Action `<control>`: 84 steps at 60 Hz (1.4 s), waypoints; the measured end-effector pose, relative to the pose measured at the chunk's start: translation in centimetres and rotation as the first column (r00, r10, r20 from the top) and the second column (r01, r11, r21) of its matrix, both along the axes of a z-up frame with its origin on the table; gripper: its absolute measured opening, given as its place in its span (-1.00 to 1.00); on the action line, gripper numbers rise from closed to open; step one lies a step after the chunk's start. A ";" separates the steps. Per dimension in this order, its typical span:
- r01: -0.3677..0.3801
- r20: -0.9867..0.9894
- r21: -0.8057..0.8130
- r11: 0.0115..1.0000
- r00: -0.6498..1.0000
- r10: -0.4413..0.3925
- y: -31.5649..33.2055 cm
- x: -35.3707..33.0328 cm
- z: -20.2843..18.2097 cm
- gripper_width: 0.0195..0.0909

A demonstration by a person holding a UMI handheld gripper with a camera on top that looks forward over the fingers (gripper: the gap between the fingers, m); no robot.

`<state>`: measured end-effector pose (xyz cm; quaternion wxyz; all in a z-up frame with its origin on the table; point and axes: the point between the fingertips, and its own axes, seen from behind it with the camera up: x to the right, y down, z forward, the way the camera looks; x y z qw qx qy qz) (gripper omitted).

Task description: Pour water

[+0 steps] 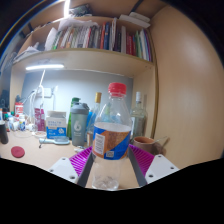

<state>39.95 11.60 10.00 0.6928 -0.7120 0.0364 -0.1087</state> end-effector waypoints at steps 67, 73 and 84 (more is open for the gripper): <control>-0.241 0.967 -0.099 0.965 -0.251 0.037 7.0 -42.1 9.0 -0.34; -0.240 0.882 -0.100 0.966 -0.470 -0.025 7.2 -43.7 8.4 -0.34; -0.261 0.768 -0.079 0.962 -0.631 -0.109 7.1 -45.6 9.0 -0.34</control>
